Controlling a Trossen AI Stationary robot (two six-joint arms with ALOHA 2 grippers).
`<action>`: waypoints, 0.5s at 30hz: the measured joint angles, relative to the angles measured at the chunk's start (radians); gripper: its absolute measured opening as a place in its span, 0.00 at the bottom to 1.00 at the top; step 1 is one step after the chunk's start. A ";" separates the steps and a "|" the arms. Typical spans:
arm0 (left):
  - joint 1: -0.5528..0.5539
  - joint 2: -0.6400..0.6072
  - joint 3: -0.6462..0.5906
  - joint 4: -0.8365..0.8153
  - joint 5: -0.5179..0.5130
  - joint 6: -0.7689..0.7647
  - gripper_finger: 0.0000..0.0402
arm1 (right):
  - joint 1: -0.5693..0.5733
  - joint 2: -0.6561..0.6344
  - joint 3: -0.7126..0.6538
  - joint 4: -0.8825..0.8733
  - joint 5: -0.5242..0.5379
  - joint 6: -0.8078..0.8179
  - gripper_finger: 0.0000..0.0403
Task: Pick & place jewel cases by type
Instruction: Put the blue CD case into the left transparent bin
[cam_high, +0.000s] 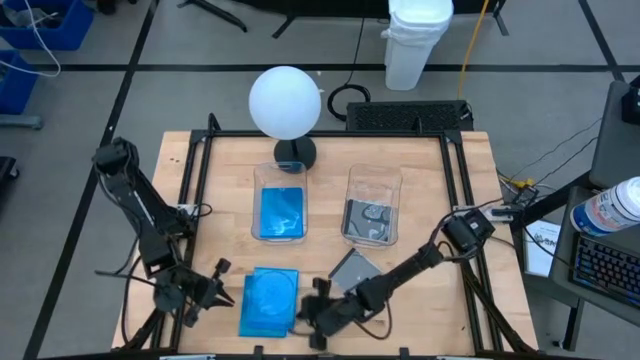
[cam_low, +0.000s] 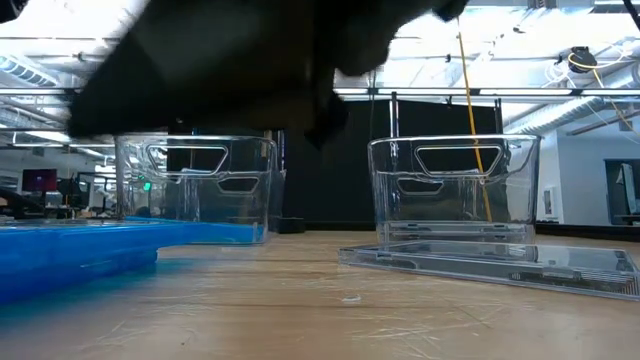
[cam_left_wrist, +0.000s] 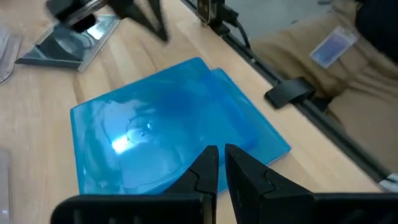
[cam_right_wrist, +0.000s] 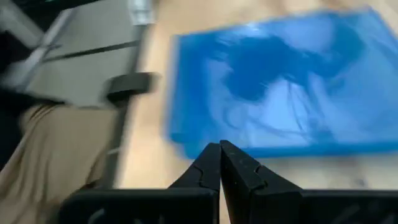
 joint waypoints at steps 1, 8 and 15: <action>0.000 0.007 0.000 0.000 0.000 0.009 0.09 | -0.011 0.001 0.000 -0.017 0.000 0.044 0.00; 0.000 0.052 0.000 -0.001 -0.003 0.093 0.09 | -0.051 0.001 -0.001 -0.089 -0.106 0.226 0.00; 0.000 0.059 0.000 -0.061 -0.004 0.066 0.09 | -0.050 0.001 -0.002 -0.100 -0.207 0.231 0.01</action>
